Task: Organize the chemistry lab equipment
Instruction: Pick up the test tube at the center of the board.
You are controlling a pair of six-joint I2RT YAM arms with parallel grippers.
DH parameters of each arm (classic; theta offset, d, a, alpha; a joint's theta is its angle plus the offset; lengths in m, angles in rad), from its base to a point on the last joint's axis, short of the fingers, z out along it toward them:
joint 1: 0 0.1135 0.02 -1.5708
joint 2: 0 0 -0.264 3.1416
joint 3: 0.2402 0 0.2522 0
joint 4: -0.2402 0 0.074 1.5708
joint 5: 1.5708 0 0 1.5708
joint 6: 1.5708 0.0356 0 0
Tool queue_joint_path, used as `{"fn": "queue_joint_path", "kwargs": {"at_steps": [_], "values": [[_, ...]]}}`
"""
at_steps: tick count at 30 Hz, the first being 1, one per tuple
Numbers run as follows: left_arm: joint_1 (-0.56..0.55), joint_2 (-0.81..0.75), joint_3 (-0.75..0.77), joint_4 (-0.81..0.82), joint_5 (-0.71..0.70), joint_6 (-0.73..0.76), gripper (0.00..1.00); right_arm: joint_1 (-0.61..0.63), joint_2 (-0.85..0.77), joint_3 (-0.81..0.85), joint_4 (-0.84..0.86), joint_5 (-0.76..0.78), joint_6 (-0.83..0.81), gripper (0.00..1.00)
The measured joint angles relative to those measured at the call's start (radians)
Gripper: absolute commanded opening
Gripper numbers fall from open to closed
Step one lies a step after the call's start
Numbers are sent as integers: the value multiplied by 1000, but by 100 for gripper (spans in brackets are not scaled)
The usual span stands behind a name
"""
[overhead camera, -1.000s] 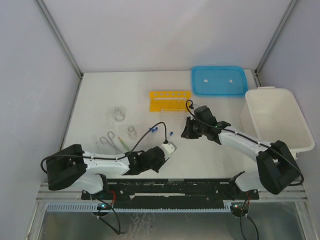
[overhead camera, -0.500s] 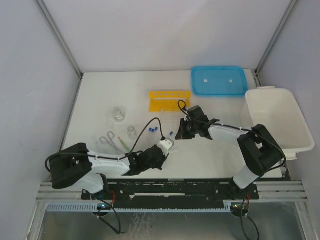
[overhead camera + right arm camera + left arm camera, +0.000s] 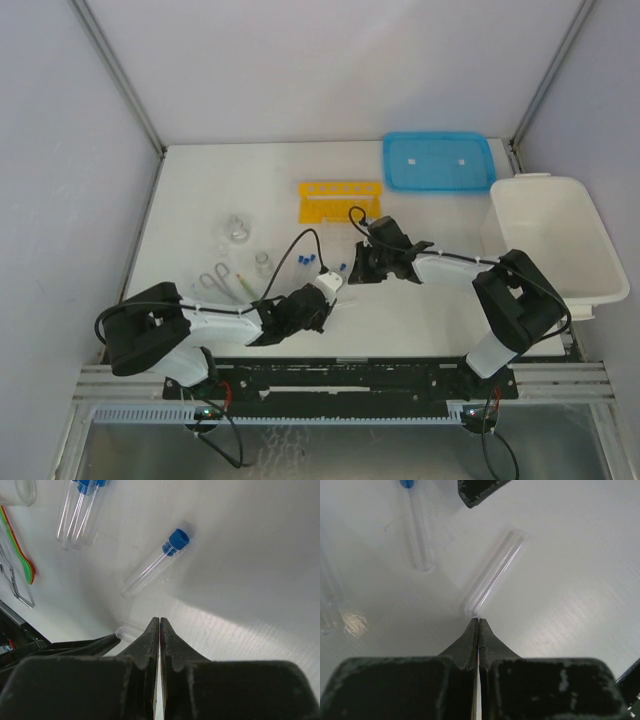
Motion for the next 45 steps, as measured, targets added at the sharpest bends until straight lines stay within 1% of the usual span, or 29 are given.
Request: {"fn": "queue_joint_path", "kwargs": {"at_steps": [7,16,24,29,38,42,45], "values": [[31,0,0,-2,3,26,0,13,0,-26,0,22,0,0],[42,0,6,-13,6,51,0,46,0,-78,5,29,8,0],[52,0,48,-43,11,76,0,76,-4,-94,43,41,19,0],[53,-10,67,-64,35,76,0,78,-5,-96,49,48,23,0],[53,-95,67,-119,95,65,0,78,-5,-96,54,65,26,0],[53,-92,67,-121,116,58,0,78,-6,-96,55,78,30,0],[53,-56,67,-116,132,51,0,76,-11,-98,53,91,31,0]]}}
